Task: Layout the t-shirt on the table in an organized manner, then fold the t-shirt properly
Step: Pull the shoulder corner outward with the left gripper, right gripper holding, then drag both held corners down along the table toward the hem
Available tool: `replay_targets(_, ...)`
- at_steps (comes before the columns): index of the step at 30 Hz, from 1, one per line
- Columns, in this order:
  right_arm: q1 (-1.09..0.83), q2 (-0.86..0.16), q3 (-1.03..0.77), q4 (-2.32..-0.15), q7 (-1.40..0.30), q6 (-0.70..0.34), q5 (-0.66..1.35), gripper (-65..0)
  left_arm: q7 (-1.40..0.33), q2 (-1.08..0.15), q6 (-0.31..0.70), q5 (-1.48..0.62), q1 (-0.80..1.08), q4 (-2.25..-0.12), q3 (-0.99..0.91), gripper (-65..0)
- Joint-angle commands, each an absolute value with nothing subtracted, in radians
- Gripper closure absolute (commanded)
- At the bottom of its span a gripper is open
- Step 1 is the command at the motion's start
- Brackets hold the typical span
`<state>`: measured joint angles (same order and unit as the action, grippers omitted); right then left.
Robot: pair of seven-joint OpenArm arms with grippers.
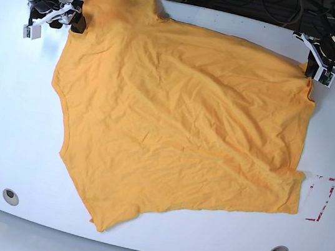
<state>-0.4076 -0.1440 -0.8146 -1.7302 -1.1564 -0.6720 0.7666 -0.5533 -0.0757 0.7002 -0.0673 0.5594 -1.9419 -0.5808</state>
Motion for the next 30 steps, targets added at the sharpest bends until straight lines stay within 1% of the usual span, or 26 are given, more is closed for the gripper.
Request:
replay_targets(1,-0.406,-0.157,-0.823,-1.719,-1.155,-0.688,0.78,-47.7,-0.533,-0.084,0.698,-0.076,0.562,-1.957,-0.585,-2.5)
replay_targets(8,-0.406,-0.154,-0.82,-1.696,-1.155,-0.698,0.78,-47.7,-0.533,-0.084,0.698,-0.048,0.562,-1.957,-0.582,-2.5)
replay_targets(13,-0.406,-0.131,-0.817,-1.699,-1.158,-0.698,0.78,-47.7,-0.533,-0.084,0.698,-0.027,0.562,-1.956,-0.582,-2.5)
replay_targets(20,-0.406,-0.128,-0.73,-1.701,-1.17,-0.698,0.78,-47.6,-0.533,-0.084,0.698,-0.027,0.562,-1.956,-0.581,-2.5)
replay_targets(27,-0.406,-0.107,-0.711,-1.701,-1.17,-0.698,0.78,-47.5,-0.533,-0.084,0.698,-0.027,0.562,-1.956,-0.581,-2.5)
replay_targets(29,-0.406,-0.107,-0.71,-1.701,-1.17,-0.698,0.78,-45.6,-0.533,-0.084,0.698,-0.027,0.562,-1.956,-0.581,-2.5)
replay_targets(30,-0.406,-0.107,-0.708,-1.701,-1.17,-0.698,0.78,-43.3,-0.533,-0.084,0.698,-0.027,0.562,-1.956,-0.581,-2.5)
